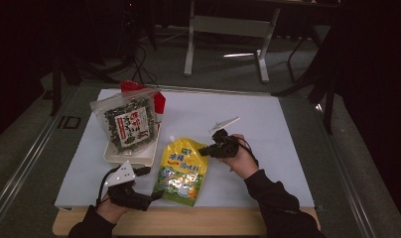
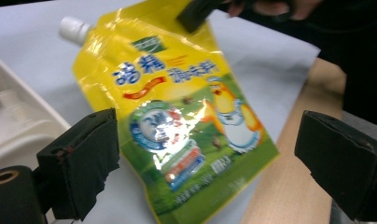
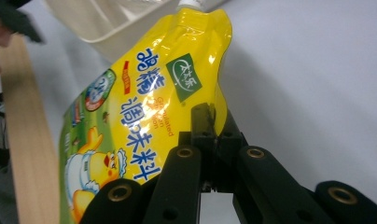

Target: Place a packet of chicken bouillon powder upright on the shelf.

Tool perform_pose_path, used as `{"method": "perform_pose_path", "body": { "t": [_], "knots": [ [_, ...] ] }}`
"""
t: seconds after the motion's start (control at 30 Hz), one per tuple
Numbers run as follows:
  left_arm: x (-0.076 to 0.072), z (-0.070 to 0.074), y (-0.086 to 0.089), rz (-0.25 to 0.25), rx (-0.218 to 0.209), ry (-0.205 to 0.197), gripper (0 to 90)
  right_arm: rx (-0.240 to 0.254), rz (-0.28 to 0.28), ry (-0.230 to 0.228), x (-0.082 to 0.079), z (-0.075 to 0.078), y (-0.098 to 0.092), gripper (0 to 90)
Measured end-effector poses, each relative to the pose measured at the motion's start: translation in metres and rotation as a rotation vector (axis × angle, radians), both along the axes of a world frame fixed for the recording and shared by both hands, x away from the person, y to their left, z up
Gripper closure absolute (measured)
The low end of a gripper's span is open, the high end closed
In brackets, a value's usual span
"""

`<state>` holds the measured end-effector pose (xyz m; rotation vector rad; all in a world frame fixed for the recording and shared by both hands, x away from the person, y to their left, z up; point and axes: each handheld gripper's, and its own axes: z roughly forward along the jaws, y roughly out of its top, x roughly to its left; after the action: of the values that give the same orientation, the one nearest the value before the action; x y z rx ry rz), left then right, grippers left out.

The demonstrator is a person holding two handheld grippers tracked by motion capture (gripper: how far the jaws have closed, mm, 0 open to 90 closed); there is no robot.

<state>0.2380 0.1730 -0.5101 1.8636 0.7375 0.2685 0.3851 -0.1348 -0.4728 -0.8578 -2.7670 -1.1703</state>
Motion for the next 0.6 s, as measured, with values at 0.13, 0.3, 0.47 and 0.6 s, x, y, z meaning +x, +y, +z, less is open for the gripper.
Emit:
{"method": "perform_pose_path", "body": {
  "t": [0.13,0.3,0.47,0.6],
  "knots": [
    [0.007,0.007,0.000,-0.007,0.022,-0.013,7.6,0.011,0.026,-0.053,-0.013,0.015,0.001,90.0],
    [0.019,0.015,0.000,0.023,0.035,-0.017,12.6,0.024,0.062,-0.104,-0.027,0.030,0.004,90.0],
    [0.029,0.020,0.005,0.032,0.026,-0.016,22.5,0.058,0.126,-0.164,-0.050,0.050,0.010,90.0],
    [0.034,0.020,0.009,0.048,0.014,-0.010,24.6,0.079,0.168,-0.185,-0.063,0.059,0.013,90.0]
  ]
}}
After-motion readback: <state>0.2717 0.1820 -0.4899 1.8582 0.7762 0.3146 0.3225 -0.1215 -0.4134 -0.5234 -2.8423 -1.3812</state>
